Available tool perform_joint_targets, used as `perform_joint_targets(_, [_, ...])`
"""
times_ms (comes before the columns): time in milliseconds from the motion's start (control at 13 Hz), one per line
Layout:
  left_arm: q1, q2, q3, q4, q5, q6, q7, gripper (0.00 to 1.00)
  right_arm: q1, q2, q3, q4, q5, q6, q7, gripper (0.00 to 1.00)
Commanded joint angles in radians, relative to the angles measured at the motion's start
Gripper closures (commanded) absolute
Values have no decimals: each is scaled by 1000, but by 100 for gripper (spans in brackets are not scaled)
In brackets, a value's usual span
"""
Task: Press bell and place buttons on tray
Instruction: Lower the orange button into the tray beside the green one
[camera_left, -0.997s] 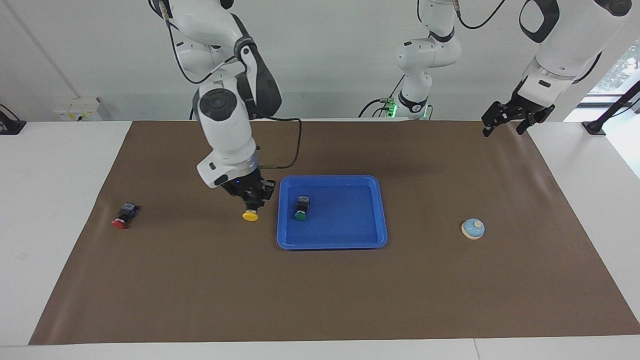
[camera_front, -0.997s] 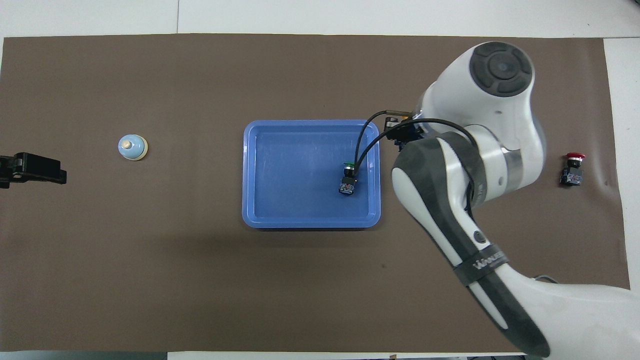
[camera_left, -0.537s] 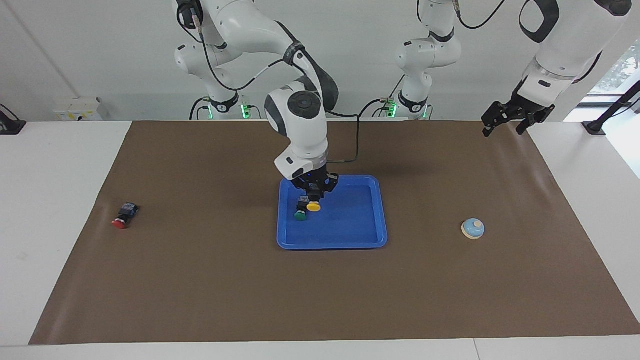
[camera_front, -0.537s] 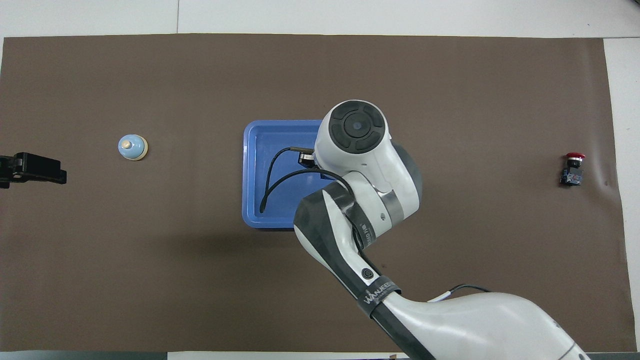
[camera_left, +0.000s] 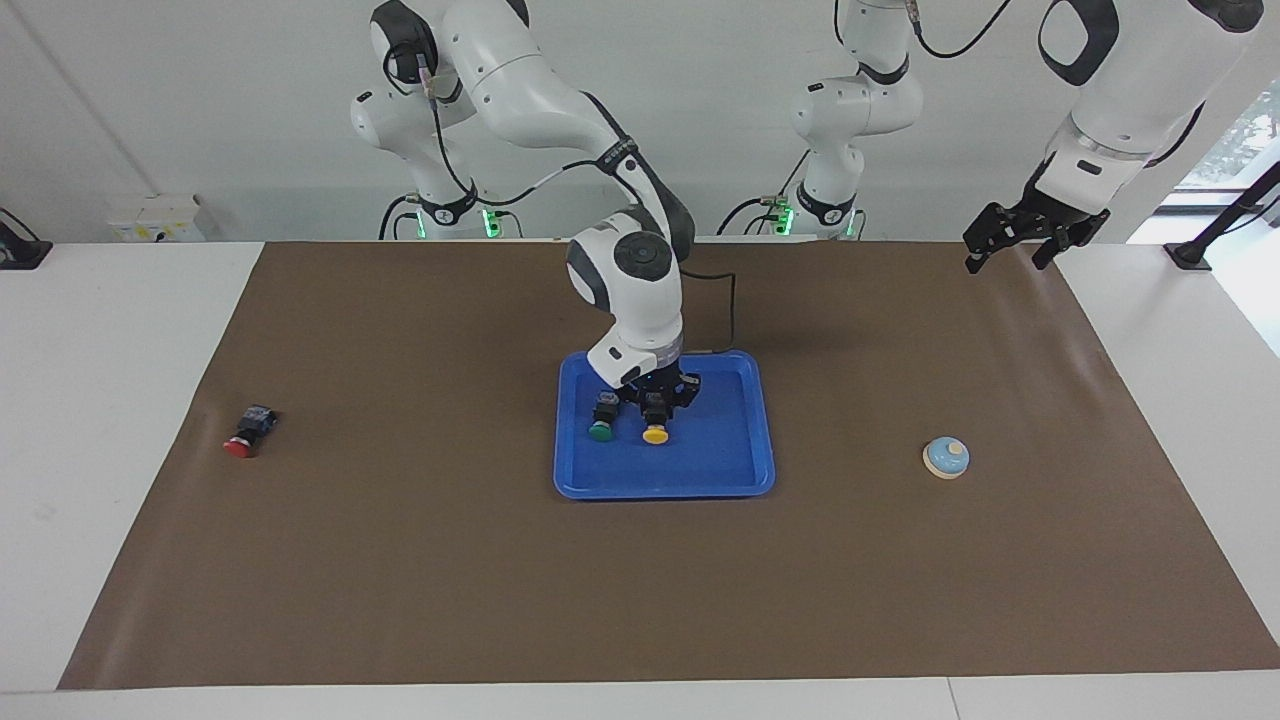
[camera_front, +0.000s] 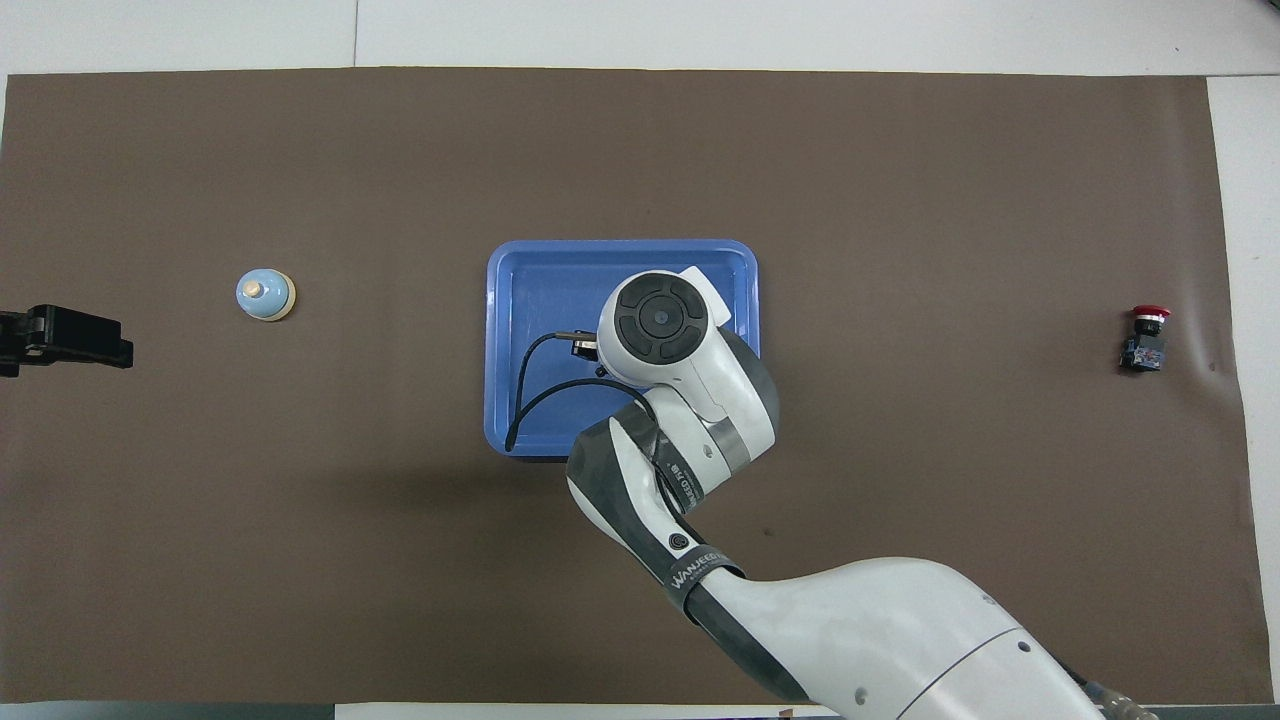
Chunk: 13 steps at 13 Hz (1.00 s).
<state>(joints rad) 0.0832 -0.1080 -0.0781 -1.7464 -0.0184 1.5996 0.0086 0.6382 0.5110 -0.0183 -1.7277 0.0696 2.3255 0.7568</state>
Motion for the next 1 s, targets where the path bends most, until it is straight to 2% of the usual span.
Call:
perform_joint_targets(0, [-3,-6,3,-1,5,-7,1,0,14,-46,1,-67,13,25,5,100])
perform_joint_targets(77, [-3,-6,4,-1,5,-7,1,0,15,-48,1,-67,13,20,22,42])
perform_joint_targets(153, [-3,-6,5,-1,5,-7,1,0,18,-48,0,-59,13,2,35,0])
perform_joint_targets(384, [-3,-6,5,-1,5,-7,1,0,8,-49,-3,31,13,-144,70,0])
perform_joint_targets(537, [-3,-6,3,-1,3,-7,1,0,-26,-97,-21,53,12,-202,61,0])
perform_joint_targets(690, [-3,-6,5,-1,5,-7,1,0,-101,-163,-23,48,10,-230,38,0])
perform_joint_targets(921, [-3,-6,5,-1,5,-7,1,0,-272,-238,-25,47,9,-294,-116,0])
